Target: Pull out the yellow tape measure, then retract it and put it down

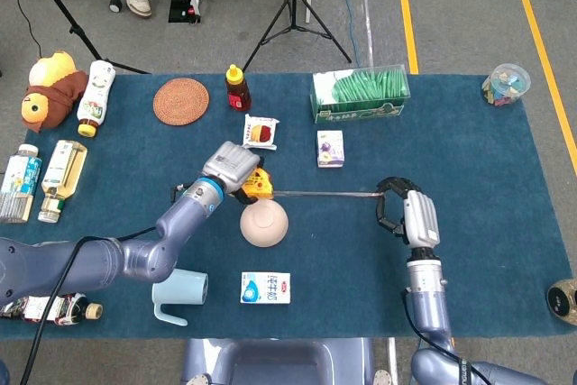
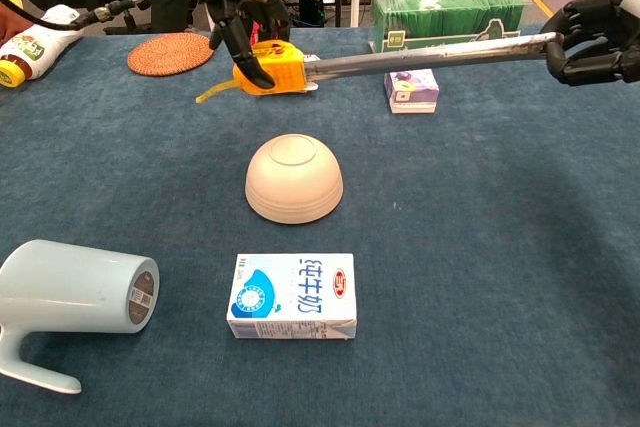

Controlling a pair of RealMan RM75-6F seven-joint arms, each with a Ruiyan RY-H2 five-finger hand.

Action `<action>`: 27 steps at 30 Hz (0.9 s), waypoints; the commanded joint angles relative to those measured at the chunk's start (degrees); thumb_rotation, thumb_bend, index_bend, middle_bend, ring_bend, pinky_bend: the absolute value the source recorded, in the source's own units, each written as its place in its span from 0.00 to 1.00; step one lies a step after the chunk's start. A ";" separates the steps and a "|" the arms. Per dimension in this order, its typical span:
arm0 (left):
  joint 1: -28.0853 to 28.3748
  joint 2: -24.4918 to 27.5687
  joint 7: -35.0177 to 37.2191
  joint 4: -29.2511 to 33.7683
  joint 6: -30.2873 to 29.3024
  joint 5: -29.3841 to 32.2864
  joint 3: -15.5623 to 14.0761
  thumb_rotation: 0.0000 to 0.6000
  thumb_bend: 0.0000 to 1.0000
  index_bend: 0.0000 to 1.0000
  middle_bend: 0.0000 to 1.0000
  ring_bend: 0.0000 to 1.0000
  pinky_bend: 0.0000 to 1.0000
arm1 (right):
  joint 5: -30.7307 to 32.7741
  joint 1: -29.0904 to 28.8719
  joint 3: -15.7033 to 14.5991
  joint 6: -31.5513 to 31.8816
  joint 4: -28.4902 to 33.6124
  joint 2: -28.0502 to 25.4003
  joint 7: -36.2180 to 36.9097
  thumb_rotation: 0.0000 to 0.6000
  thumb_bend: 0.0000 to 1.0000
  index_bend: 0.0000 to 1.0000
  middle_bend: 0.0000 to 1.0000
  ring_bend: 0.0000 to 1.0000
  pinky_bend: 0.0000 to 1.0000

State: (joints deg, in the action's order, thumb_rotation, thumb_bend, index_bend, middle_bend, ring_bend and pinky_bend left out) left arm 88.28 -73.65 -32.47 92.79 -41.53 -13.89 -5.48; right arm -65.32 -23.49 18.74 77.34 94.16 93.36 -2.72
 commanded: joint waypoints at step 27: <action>-8.49 7.94 -1.43 3.40 -1.20 -4.77 -4.53 0.77 0.32 0.56 0.41 0.33 0.43 | 0.06 1.78 0.51 0.35 -0.83 -2.71 2.20 0.97 0.68 0.67 0.38 0.29 0.25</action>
State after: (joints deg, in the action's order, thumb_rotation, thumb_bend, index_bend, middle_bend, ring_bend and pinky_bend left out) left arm 79.81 -65.74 -33.92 96.16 -42.74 -18.64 -10.02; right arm -65.25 -21.72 19.25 77.68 93.33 90.64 -0.51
